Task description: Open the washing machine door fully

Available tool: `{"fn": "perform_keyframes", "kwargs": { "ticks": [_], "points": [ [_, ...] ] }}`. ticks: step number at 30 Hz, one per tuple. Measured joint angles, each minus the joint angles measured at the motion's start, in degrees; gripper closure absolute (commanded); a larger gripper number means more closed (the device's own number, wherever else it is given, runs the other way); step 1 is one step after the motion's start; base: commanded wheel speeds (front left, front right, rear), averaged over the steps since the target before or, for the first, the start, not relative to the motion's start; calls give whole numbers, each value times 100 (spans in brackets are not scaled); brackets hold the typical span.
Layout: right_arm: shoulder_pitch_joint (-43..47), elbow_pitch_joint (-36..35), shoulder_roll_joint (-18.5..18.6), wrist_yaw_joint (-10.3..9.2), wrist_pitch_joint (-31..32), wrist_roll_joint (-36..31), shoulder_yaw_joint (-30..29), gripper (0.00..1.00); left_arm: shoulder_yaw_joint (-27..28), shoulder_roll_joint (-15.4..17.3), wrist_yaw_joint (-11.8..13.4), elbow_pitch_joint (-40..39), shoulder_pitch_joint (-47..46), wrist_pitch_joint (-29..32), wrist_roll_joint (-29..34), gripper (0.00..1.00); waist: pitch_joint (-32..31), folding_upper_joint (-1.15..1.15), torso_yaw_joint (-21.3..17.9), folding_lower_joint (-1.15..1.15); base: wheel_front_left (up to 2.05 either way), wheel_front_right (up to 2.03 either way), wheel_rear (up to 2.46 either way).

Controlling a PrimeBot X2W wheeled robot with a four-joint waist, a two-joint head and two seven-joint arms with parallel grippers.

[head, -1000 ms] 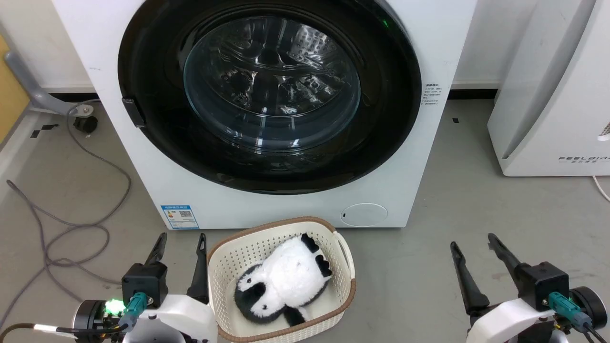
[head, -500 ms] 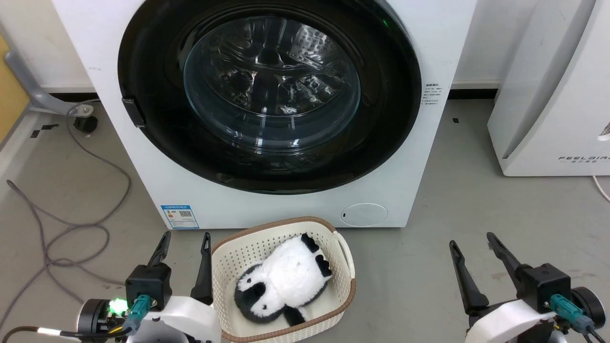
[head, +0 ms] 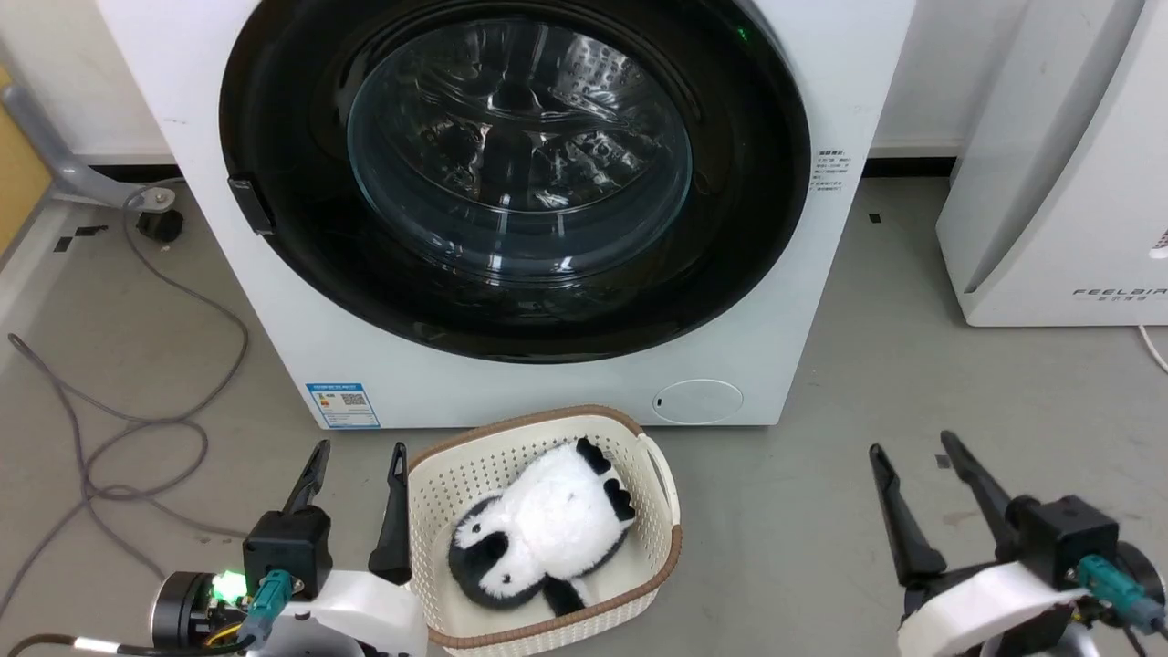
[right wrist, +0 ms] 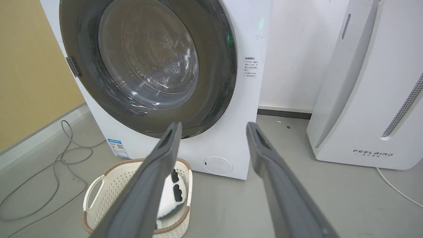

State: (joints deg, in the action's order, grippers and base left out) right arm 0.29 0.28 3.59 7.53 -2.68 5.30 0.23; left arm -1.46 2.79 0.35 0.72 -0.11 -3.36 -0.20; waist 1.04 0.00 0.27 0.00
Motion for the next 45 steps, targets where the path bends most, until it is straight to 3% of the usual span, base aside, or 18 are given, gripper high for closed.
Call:
{"fn": "perform_keyframes", "kwargs": {
  "ticks": [16,23,32,33,34,45],
  "points": [
    [-704,-23,240,0,81,788,-180,0,-133,0,7,10,-15,-183,-3,0,260,0,62,0,0,0,0],
    [-1138,-11,219,0,345,1419,-450,0,-176,0,9,22,-90,-279,-41,0,391,0,125,0,0,0,0],
    [-1739,71,291,0,615,1725,-721,0,-291,1,56,30,-156,-380,-58,0,591,0,252,0,0,0,0],
    [-1807,101,296,0,641,1759,-743,42,-301,0,57,31,-172,-385,-60,0,613,0,267,0,0,0,0],
    [-1873,125,302,0,666,1785,-770,100,-312,1,57,32,-193,-394,-66,0,636,0,283,0,0,0,0],
    [-3142,982,255,-1,1284,2442,-1489,100,-419,0,107,29,-365,-536,-151,0,942,0,473,0,0,0,0]
  ]
}}
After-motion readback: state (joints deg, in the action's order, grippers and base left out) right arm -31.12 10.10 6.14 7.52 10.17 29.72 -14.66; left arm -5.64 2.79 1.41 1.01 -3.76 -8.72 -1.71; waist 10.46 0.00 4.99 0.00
